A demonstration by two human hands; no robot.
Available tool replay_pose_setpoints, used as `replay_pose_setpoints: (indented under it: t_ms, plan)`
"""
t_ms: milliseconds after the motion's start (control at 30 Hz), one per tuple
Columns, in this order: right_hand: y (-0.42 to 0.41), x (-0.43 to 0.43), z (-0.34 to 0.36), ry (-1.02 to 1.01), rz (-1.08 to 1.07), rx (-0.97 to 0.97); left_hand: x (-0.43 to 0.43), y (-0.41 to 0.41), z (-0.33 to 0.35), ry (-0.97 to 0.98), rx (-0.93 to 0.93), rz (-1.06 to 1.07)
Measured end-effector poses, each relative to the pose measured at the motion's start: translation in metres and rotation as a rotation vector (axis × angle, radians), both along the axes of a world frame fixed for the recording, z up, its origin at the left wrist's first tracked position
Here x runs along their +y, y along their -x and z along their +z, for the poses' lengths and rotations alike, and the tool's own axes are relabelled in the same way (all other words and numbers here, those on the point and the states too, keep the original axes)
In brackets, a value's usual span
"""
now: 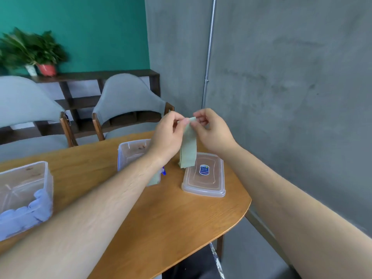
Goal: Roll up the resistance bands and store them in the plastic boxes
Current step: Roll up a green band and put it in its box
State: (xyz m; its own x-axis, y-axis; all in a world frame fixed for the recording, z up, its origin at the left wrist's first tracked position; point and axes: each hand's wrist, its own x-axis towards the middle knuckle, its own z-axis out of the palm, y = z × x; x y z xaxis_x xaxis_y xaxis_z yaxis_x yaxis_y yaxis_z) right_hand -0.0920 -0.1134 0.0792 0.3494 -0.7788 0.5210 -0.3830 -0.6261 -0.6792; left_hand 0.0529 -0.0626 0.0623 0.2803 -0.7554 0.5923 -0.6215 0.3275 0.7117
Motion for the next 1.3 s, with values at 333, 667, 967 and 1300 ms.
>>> replay_pose_setpoints:
  t_ms: [333, 667, 967, 1300]
  plan:
    - [-0.047, 0.032, 0.092, 0.046, 0.183, -0.246, 0.041, -0.036, 0.092, 0.198, 0.102, 0.054]
    - [-0.14, 0.091, 0.067, -0.103, 0.374, -0.228, 0.131, -0.11, 0.069, 0.08, 0.085, 0.315]
    - [-0.167, 0.149, 0.05, -0.144, 0.491, -0.209, 0.197, -0.134, 0.05, 0.074, 0.118, 0.378]
    - [-0.181, 0.153, 0.017, -0.423, 0.524, -0.134, 0.201, -0.142, 0.014, -0.122, 0.36, 0.389]
